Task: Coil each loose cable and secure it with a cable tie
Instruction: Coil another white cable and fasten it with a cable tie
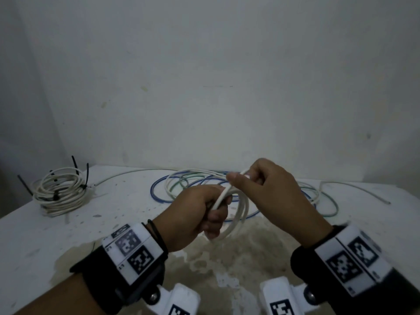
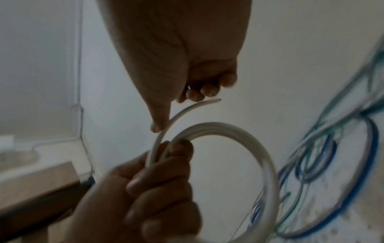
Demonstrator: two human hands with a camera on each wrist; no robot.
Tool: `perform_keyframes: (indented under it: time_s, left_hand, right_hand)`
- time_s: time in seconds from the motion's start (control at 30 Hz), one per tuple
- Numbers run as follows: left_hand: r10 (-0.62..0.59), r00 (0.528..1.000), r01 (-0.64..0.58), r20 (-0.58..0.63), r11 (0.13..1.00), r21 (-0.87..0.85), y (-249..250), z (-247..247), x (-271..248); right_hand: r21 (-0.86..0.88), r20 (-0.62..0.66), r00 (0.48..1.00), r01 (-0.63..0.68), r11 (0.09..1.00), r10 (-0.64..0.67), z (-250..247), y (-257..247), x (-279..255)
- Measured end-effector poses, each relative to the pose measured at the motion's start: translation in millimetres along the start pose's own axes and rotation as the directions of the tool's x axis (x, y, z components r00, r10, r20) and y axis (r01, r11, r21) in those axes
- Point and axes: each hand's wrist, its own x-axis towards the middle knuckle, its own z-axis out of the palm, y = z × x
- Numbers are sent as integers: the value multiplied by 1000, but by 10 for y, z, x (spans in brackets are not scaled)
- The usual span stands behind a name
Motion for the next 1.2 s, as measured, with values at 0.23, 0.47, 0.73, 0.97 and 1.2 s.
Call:
perform_keyframes:
  time_s: [0.23,0.47,0.73,0.97,1.2]
  left_hand:
    - [-64,983,94,170,981,-171,115,-21,-8]
    - [-24,994,31,106,997,-74,91,-18,23]
    - [232,971,-208,-50,932,295,-79,287,250]
    - [498,864,-483,80,772,412,-422,1115,346]
    - [257,953,-271,160,959,76,-738,1680,459]
  right_hand:
    - [17,121,964,236,972,-236,-14,39,-54]
    - [63,338,931,125,990,-139,-128,106,-164]
    - [48,282,952,113,992,-122,-404,294,-406]
    - [-105,-1,1000,5,994,-5,-768,424,-908]
    - [-70,-186,958,-232,970,216,-1116,758,-1270]
